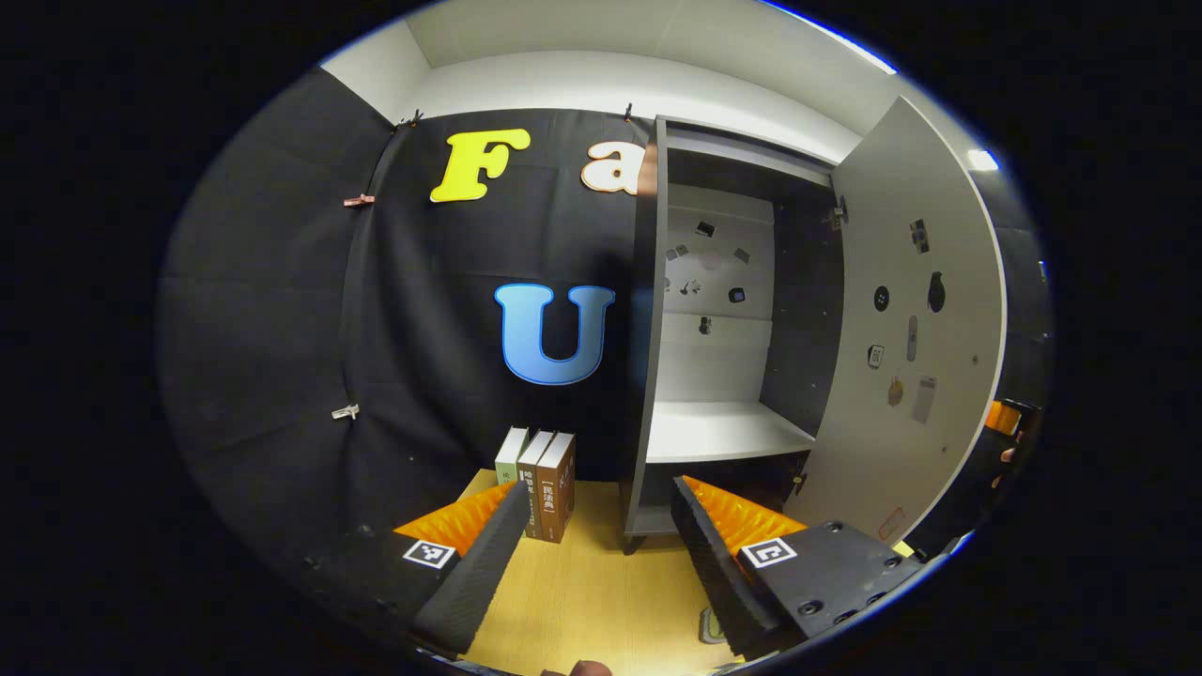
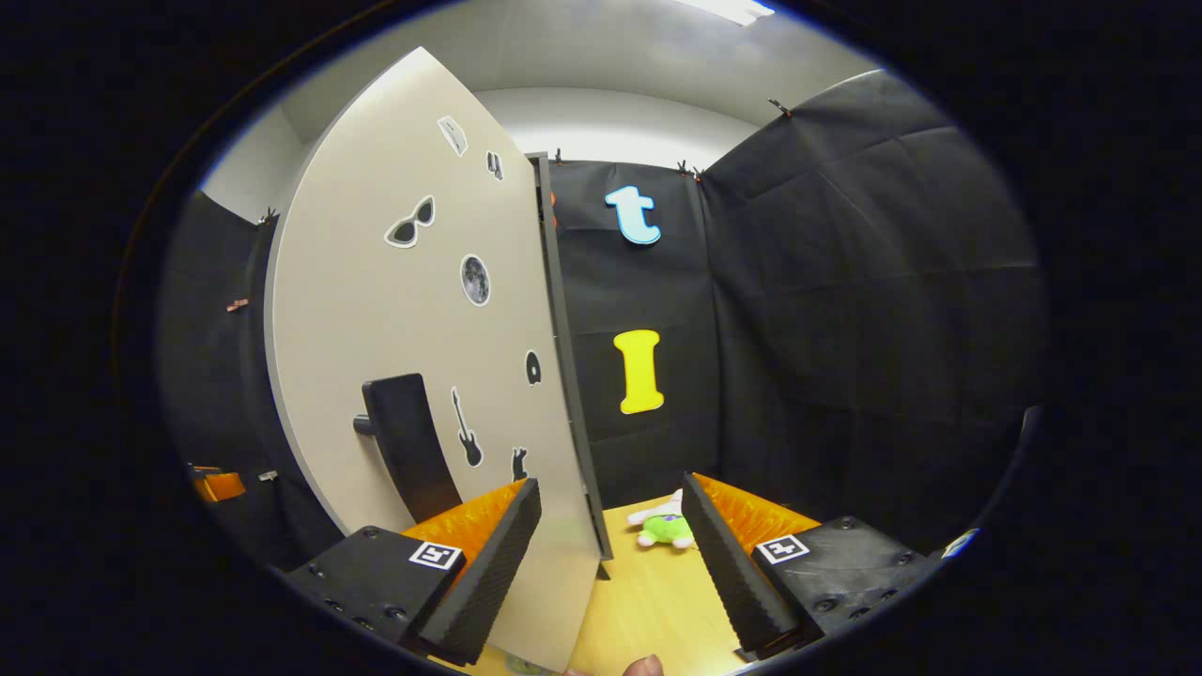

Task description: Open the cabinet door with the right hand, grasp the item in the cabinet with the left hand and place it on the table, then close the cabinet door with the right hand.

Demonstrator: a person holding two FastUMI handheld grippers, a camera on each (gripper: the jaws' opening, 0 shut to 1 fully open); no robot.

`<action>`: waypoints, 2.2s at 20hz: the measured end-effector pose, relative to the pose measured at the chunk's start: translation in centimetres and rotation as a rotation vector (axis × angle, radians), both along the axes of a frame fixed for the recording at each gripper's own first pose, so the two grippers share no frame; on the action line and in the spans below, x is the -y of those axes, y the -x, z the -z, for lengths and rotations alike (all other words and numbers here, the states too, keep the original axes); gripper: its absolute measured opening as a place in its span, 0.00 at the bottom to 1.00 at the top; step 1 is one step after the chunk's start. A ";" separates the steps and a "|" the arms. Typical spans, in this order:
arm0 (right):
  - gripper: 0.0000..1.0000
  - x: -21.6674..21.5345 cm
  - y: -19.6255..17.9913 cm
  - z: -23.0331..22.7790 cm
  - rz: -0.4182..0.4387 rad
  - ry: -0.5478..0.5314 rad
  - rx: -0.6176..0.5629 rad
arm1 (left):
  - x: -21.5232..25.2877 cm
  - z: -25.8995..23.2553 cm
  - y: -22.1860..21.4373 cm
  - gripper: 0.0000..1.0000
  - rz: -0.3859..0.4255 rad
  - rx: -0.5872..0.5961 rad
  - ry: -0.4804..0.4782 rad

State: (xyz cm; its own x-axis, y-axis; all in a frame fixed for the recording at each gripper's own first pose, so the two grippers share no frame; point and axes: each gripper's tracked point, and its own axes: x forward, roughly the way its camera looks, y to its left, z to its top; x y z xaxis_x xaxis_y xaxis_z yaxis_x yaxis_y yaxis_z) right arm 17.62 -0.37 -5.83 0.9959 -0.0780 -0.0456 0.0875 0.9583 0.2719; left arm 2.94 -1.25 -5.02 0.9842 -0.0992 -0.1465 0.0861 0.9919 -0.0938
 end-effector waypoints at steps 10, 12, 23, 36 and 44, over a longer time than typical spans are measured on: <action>0.98 -10.8 -3.0 -0.9 -0.212 0.039 0.024 | 0.4 0.3 -0.4 0.95 0.001 -0.012 -0.008; 0.98 -11.1 -2.8 -1.8 -0.209 0.038 0.052 | 0.4 0.3 -0.4 0.95 0.002 -0.011 -0.011; 0.98 -10.5 -3.1 -1.6 -0.189 0.105 0.056 | 0.1 0.3 -0.8 0.95 -0.005 -0.012 -0.002; 0.98 -8.8 -2.7 -2.0 -0.150 0.149 0.067 | 1.0 0.4 -0.5 0.95 0.007 -0.011 -0.009; 0.98 -8.5 -2.4 -2.0 -0.153 0.177 0.077 | 1.3 0.5 -0.4 0.95 0.009 -0.014 -0.008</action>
